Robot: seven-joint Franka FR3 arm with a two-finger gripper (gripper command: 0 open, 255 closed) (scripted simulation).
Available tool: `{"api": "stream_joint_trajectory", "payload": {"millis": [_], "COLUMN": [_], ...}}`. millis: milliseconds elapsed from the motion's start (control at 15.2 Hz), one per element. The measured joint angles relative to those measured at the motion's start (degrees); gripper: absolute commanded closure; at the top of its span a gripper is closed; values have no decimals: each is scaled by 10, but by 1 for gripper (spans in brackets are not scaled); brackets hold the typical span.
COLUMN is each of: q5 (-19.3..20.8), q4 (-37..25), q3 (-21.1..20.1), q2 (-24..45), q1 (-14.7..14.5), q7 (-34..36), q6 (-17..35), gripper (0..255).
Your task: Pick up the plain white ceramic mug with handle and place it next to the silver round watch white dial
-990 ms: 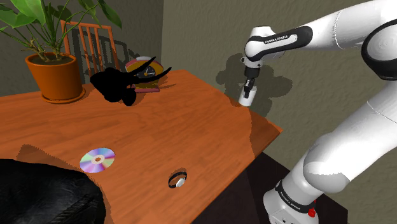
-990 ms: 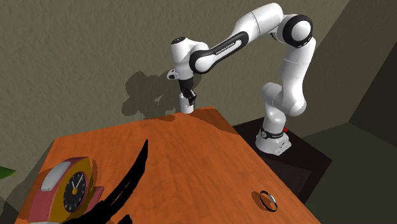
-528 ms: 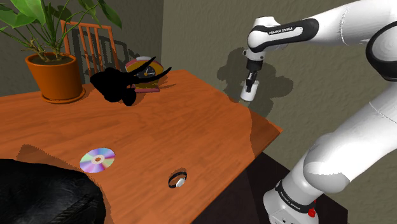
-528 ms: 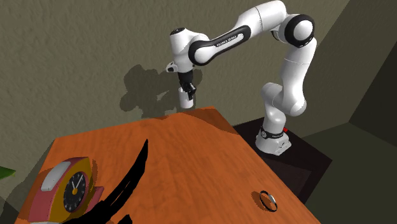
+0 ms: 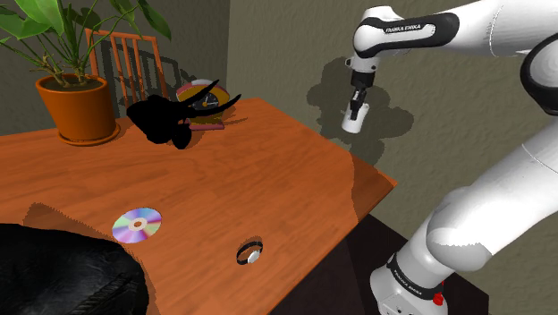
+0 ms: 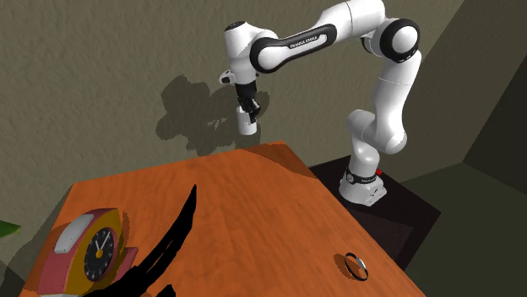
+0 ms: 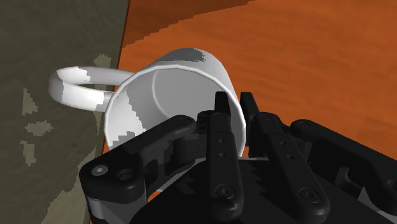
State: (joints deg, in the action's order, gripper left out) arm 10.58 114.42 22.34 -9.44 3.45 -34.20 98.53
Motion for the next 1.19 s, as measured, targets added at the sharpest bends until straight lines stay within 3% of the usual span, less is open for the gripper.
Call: {"api": "stream_joint_trajectory", "payload": {"millis": [594, 1188], "q5": [-8, -47], "q4": [51, 85], "q3": [-64, -149], "q2": [-62, -93], "q1": [-38, -90], "q7": [101, 226], "q6": [-23, -34], "gripper": [255, 255]}}
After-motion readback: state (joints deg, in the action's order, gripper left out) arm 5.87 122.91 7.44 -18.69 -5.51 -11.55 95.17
